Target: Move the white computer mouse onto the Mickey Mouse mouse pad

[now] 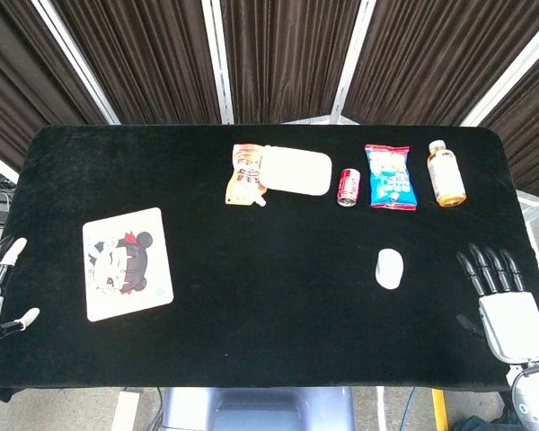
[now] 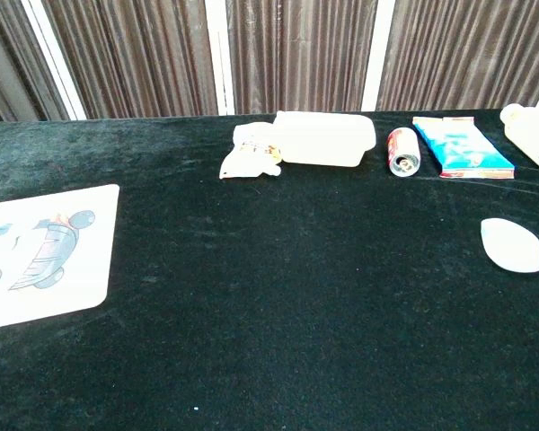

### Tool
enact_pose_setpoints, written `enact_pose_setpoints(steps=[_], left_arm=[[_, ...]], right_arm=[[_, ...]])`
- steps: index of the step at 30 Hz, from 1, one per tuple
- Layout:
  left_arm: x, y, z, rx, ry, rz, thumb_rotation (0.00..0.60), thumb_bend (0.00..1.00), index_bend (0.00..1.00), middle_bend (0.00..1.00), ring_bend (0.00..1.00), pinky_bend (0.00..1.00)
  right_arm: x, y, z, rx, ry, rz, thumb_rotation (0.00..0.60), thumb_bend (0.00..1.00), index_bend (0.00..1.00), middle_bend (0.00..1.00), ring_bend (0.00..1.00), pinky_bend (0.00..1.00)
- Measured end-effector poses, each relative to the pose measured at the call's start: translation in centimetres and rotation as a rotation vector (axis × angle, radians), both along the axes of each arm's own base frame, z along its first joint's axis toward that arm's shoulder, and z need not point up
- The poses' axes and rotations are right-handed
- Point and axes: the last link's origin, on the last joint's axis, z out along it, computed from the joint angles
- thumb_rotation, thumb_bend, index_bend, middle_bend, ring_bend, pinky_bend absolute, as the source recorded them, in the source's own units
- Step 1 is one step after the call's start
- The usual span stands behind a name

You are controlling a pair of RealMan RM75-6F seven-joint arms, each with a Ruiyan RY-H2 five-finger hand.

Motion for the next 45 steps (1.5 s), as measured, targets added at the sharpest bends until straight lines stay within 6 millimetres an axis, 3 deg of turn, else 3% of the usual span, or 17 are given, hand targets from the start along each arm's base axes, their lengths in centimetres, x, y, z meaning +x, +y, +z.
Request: enact_pose_setpoints(steps=[9,14,21,26,33,39,45], left_arm=[[-0.2,-0.1,0.0,0.0,0.007,0.007,0.6,0.0,0.0,0.0,0.0,0.0],[-0.3,0.0,0.0,0.004,0.007,0.016,0.6,0.0,0.0,0.0,0.0,0.0],[-0.5,0.8,0.2,0.026,0.013,0.042,0.6,0.0,0.0,0.0,0.0,0.0],[-0.9,1.6,-0.1,0.032,0.03,0.08,0.6,0.0,0.0,0.0,0.0,0.0],[-1.5,2.8,-1.0,0.037,0.066,0.122,0.6,0.0,0.0,0.0,0.0,0.0],[-1.8,3.0,-1.2,0.041,0.077,0.146,0.6,0.0,0.0,0.0,0.0,0.0],[-2.0,3.4,-1.5,0.044,0.088,0.163,0.6,0.0,0.0,0.0,0.0,0.0]], right_arm=[[-0.2,-0.3,-0.7,0.038,0.015,-0.006,0.6,0.0,0.0,0.0,0.0,0.0],[-0.3,-1.6,-1.8,0.124,0.048,0.009,0.6,0.0,0.0,0.0,0.0,0.0],[-1.1,-6.9,-3.1,0.303,0.201,0.154,0.6,0.0,0.06,0.11,0.0,0.0],[-2.1,-10.9,-3.3,0.38,0.342,0.274,0.6,0.0,0.09,0.12,0.0,0.0],[-3.1,-15.9,-5.0,0.51,0.603,0.43,0.6,0.0,0.09,0.12,0.0,0.0],[-3.1,-17.7,-7.2,0.603,0.708,0.503,0.6,0.0,0.09,0.12,0.0,0.0],[-2.8,-17.8,-8.9,0.638,0.699,0.539,0.6,0.0,0.09,0.12,0.0,0.0]])
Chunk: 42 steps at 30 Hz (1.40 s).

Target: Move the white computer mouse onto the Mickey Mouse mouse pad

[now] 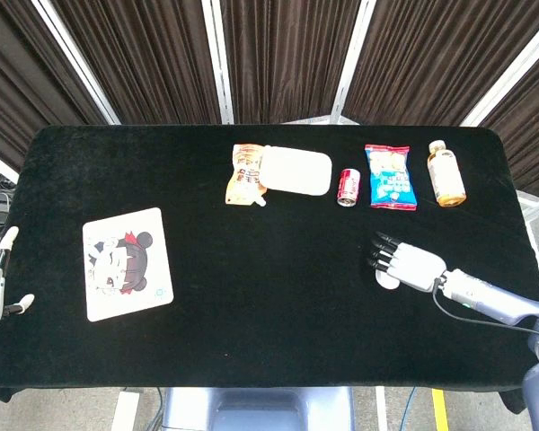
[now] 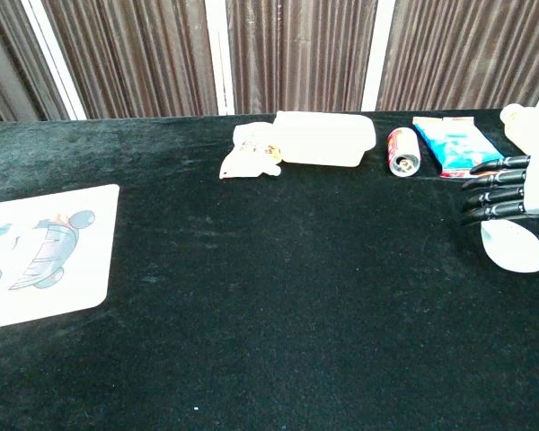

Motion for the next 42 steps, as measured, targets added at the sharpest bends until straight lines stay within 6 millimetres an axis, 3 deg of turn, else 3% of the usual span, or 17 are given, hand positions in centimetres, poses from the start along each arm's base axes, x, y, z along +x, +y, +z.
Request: enact_pose_setpoints(steps=[14,18,21,23,25,28,31,37,42], left_arm=[[-0.1,0.1,-0.3,-0.003,0.016,0.008,0.6,0.0,0.0,0.0,0.0,0.0],[-0.1,0.1,-0.4,-0.002,0.019,0.009,0.6,0.0,0.0,0.0,0.0,0.0],[-0.2,0.1,-0.4,0.0,0.02,0.012,0.6,0.0,0.0,0.0,0.0,0.0],[-0.2,0.1,-0.4,0.0,0.02,0.013,0.6,0.0,0.0,0.0,0.0,0.0],[-0.3,0.2,-0.4,-0.001,0.021,0.014,0.6,0.0,0.0,0.0,0.0,0.0],[-0.4,0.2,-0.5,-0.004,0.024,0.019,0.6,0.0,0.0,0.0,0.0,0.0],[-0.3,0.3,-0.5,-0.006,0.022,0.019,0.6,0.0,0.0,0.0,0.0,0.0],[-0.2,0.2,-0.5,-0.01,0.01,0.014,0.6,0.0,0.0,0.0,0.0,0.0],[0.0,0.0,-0.2,-0.012,-0.011,0.004,0.6,0.0,0.0,0.0,0.0,0.0]], right_arm=[[-0.9,0.3,-1.6,0.004,-0.025,-0.063,0.6,0.0,0.09,0.12,0.0,0.02],[-0.6,0.2,-2.3,0.002,-0.051,-0.079,0.6,0.01,0.09,0.12,0.0,0.07],[-0.5,0.2,-2.7,0.002,-0.055,-0.085,0.6,0.11,0.1,0.17,0.03,0.18],[-0.5,0.2,-2.8,0.003,-0.057,-0.087,0.6,0.23,0.14,0.24,0.1,0.28],[-0.4,0.3,-2.9,0.008,-0.068,-0.085,0.6,0.35,0.25,0.36,0.22,0.38],[-0.1,0.5,-3.0,0.017,-0.086,-0.073,0.6,0.46,0.37,0.5,0.35,0.48],[0.0,0.6,-3.0,0.021,-0.096,-0.061,0.6,0.51,0.43,0.55,0.41,0.54],[1.4,0.8,-2.5,0.033,-0.141,0.029,0.6,0.54,0.45,0.57,0.42,0.55],[4.6,0.6,-2.1,0.066,-0.196,0.194,0.6,0.54,0.45,0.57,0.42,0.55]])
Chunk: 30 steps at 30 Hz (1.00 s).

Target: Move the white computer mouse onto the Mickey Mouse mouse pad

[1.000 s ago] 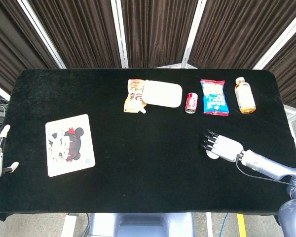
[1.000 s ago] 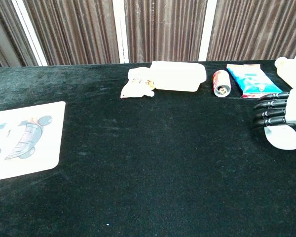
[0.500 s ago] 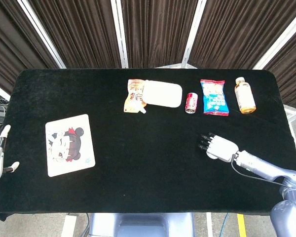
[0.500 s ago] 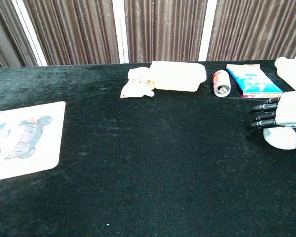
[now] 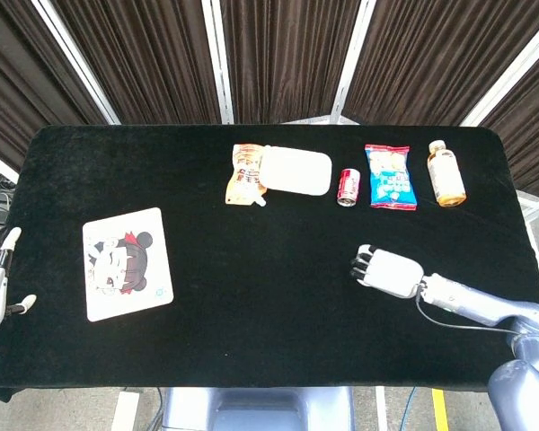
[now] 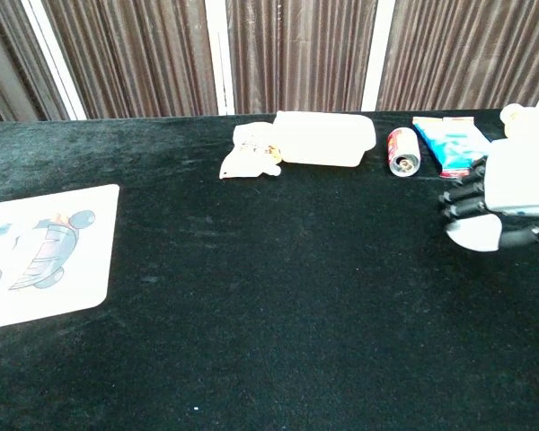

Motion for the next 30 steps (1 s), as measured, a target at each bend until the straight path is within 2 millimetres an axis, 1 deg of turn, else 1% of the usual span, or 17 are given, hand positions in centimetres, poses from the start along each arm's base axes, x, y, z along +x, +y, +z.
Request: enact_pose_setpoints(steps=[4,8,9,12,15,18,23,24,25,26,27,28,29,30], left_arm=[[0.2,-0.1,0.2,-0.004,-0.015,-0.011,0.6,0.0,0.0,0.0,0.0,0.0],[0.3,-0.2,0.5,-0.009,-0.034,-0.018,0.6,0.0,0.0,0.0,0.0,0.0],[0.2,-0.2,0.6,-0.011,-0.038,-0.019,0.6,0.0,0.0,0.0,0.0,0.0],[0.1,-0.3,0.9,-0.012,-0.055,-0.019,0.6,0.0,0.0,0.0,0.0,0.0],[0.0,-0.3,1.2,-0.013,-0.067,-0.015,0.6,0.0,0.0,0.0,0.0,0.0],[-0.2,-0.2,1.4,-0.017,-0.076,-0.013,0.6,0.0,0.0,0.0,0.0,0.0],[-0.6,-0.2,1.8,-0.012,-0.09,-0.006,0.6,0.0,0.0,0.0,0.0,0.0],[-0.7,-0.2,1.9,-0.01,-0.094,-0.003,0.6,0.0,0.0,0.0,0.0,0.0],[-0.8,-0.2,2.1,-0.007,-0.098,0.0,0.6,0.0,0.0,0.0,0.0,0.0],[-0.9,-0.2,2.3,-0.004,-0.105,0.003,0.6,0.0,0.0,0.0,0.0,0.0],[-1.0,-0.3,2.5,-0.001,-0.111,0.004,0.6,0.0,0.0,0.0,0.0,0.0],[-1.1,-0.3,2.6,0.002,-0.115,0.006,0.6,0.0,0.0,0.0,0.0,0.0],[-1.2,-0.4,2.9,0.006,-0.118,0.007,0.6,0.0,0.0,0.0,0.0,0.0],[-1.2,-0.4,3.0,0.007,-0.118,0.008,0.6,0.0,0.0,0.0,0.0,0.0]], right_arm=[[3.1,-0.5,-0.7,0.022,-0.027,0.139,0.6,0.53,0.45,0.57,0.42,0.55],[6.5,-0.7,-2.4,0.046,-0.035,0.275,0.6,0.53,0.45,0.57,0.42,0.55],[7.6,-0.7,-3.1,0.056,-0.036,0.312,0.6,0.52,0.45,0.57,0.42,0.55],[9.9,-0.6,-5.1,0.076,-0.025,0.381,0.6,0.52,0.45,0.57,0.42,0.55],[11.9,-0.4,-7.3,0.095,0.0,0.418,0.6,0.52,0.45,0.57,0.42,0.55],[13.7,-0.1,-9.3,0.109,0.028,0.447,0.6,0.53,0.45,0.57,0.42,0.55],[16.0,0.3,-12.0,0.117,0.062,0.456,0.6,0.52,0.45,0.57,0.42,0.55],[16.5,0.4,-12.6,0.118,0.069,0.456,0.6,0.49,0.45,0.57,0.42,0.55],[16.9,0.5,-13.1,0.119,0.073,0.456,0.6,0.43,0.44,0.56,0.42,0.55],[17.2,0.7,-13.6,0.118,0.076,0.455,0.6,0.33,0.4,0.53,0.41,0.54],[17.4,0.7,-14.1,0.11,0.083,0.453,0.6,0.21,0.33,0.47,0.38,0.5],[17.4,0.7,-14.3,0.101,0.09,0.448,0.6,0.09,0.21,0.35,0.33,0.44],[17.4,0.6,-14.5,0.092,0.097,0.44,0.6,0.03,0.14,0.27,0.28,0.38],[17.4,0.6,-14.6,0.08,0.103,0.428,0.6,0.0,0.06,0.17,0.2,0.31]])
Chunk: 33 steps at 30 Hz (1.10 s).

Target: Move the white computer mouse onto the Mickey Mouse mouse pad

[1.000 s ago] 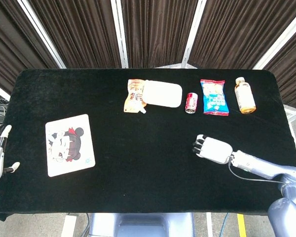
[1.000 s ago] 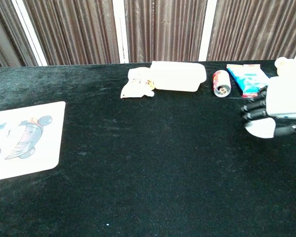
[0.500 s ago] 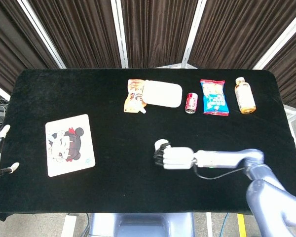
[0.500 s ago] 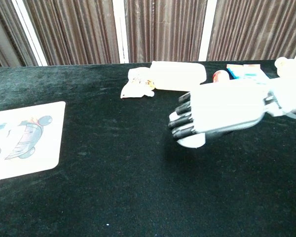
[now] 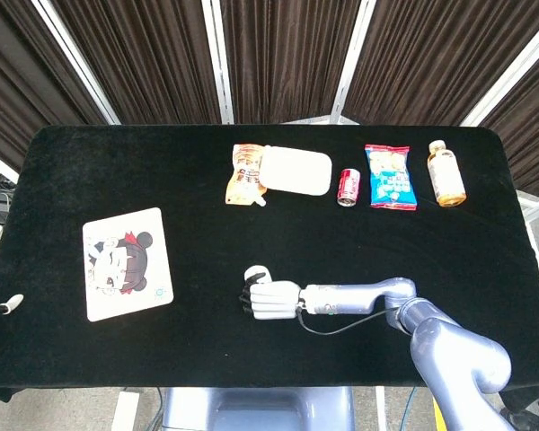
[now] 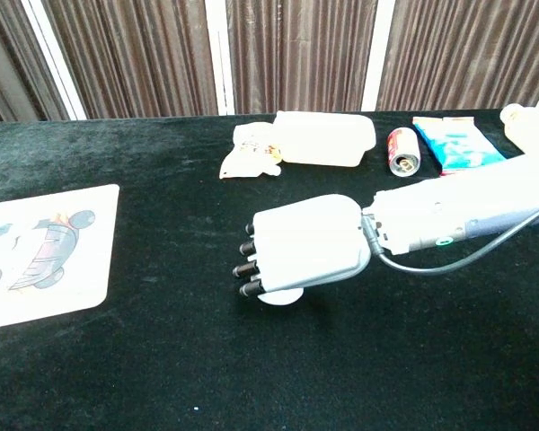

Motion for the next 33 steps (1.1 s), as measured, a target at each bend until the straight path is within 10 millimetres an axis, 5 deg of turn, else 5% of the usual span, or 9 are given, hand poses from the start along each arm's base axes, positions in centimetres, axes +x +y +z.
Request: enact_pose_setpoints(steps=[3,8,17,25,33], left_arm=[[0.0,-0.1,0.0,-0.003,0.0,-0.004,0.6,0.0,0.0,0.0,0.0,0.0],[0.2,-0.2,-0.3,-0.012,0.002,-0.011,0.6,0.0,0.0,0.0,0.0,0.0],[0.5,-0.2,-0.9,-0.033,0.014,-0.034,0.6,0.0,0.0,0.0,0.0,0.0],[2.1,0.4,-2.7,-0.103,0.028,-0.143,0.6,0.0,0.0,0.0,0.0,0.0],[8.2,2.9,-7.7,-0.261,0.13,-0.444,0.6,0.0,0.0,0.0,0.0,0.0]], right_arm=[[0.0,0.4,-0.1,-0.015,-0.016,-0.027,0.6,0.0,0.02,0.07,0.1,0.23],[-0.2,1.3,1.5,-0.024,-0.073,-0.061,0.6,0.0,0.02,0.07,0.08,0.22],[-3.1,1.8,10.1,-0.125,-0.22,-0.167,0.6,0.0,0.02,0.07,0.05,0.19],[-10.6,3.7,19.2,-0.307,-0.399,-0.517,0.6,0.0,0.02,0.0,0.0,0.02],[-17.3,11.8,24.2,-0.448,-0.751,-1.075,0.6,0.0,0.02,0.0,0.0,0.0]])
